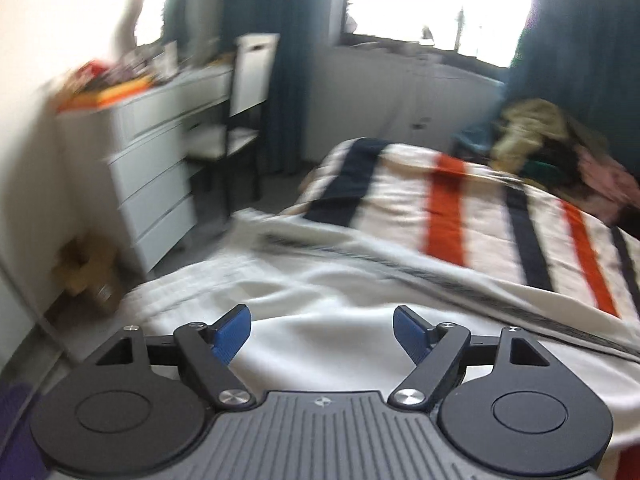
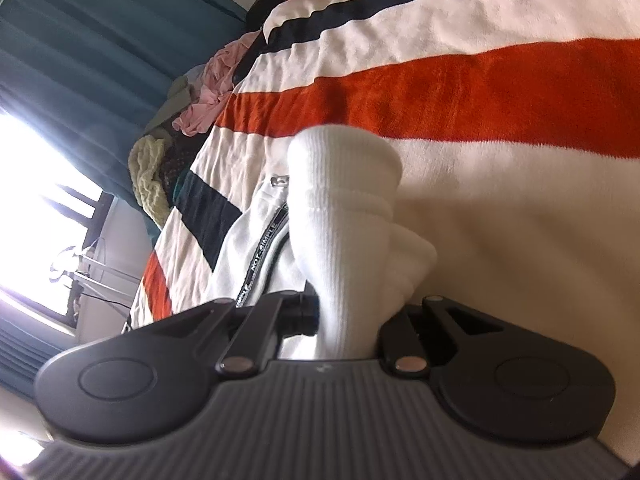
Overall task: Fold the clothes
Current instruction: 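Release the waistband with the left gripper while the right gripper keeps holding the leg cuff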
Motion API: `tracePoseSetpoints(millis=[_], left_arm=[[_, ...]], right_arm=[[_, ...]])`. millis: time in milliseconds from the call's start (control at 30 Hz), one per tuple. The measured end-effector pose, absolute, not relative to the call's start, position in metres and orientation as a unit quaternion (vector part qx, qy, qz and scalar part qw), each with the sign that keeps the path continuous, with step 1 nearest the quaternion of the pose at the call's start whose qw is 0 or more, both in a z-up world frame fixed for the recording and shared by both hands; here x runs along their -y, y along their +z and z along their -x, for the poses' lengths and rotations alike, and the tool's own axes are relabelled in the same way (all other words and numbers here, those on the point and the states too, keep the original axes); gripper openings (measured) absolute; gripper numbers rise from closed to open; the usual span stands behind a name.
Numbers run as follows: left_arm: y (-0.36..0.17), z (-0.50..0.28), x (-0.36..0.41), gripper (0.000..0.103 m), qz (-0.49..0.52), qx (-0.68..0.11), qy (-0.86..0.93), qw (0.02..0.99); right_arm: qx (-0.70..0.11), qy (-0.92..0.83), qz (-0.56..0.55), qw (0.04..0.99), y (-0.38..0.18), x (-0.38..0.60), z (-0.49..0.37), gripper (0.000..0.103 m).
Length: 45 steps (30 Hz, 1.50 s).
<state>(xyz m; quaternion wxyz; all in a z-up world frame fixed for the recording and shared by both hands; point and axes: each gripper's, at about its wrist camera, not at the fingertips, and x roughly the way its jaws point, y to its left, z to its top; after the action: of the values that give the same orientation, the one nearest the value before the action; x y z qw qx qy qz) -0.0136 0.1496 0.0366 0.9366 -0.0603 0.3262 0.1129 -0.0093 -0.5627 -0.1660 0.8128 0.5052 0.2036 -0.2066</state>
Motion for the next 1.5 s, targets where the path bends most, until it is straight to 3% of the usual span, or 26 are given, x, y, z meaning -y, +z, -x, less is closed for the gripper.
tracePoseSetpoints(millis=[200,433,633,1100,1500], left_arm=[[0.026,-0.017,-0.039,0.081,0.027,-0.312,0.041,0.949],[-0.05,-0.066,0.046,0.081,-0.027,-0.347,0.005,0.938],[-0.132,-0.089,0.055,0.085,-0.063,-0.412,0.001,0.909],[-0.113,-0.084,0.042,0.086,-0.04,-0.415,-0.012,0.909],[-0.046,-0.051,-0.006,0.086,-0.011,-0.326,0.013,0.945]], right_arm=[[-0.206,-0.199,-0.493,0.822,-0.164,0.563,0.009,0.012],[-0.21,-0.191,-0.463,0.84,-0.163,0.562,0.007,0.012],[-0.219,-0.203,-0.41,0.862,-0.158,0.551,0.004,0.012],[-0.17,-0.189,-0.204,0.945,-0.046,0.472,-0.01,0.012],[-0.101,-0.063,-0.015,0.993,0.047,0.315,0.0,0.013]])
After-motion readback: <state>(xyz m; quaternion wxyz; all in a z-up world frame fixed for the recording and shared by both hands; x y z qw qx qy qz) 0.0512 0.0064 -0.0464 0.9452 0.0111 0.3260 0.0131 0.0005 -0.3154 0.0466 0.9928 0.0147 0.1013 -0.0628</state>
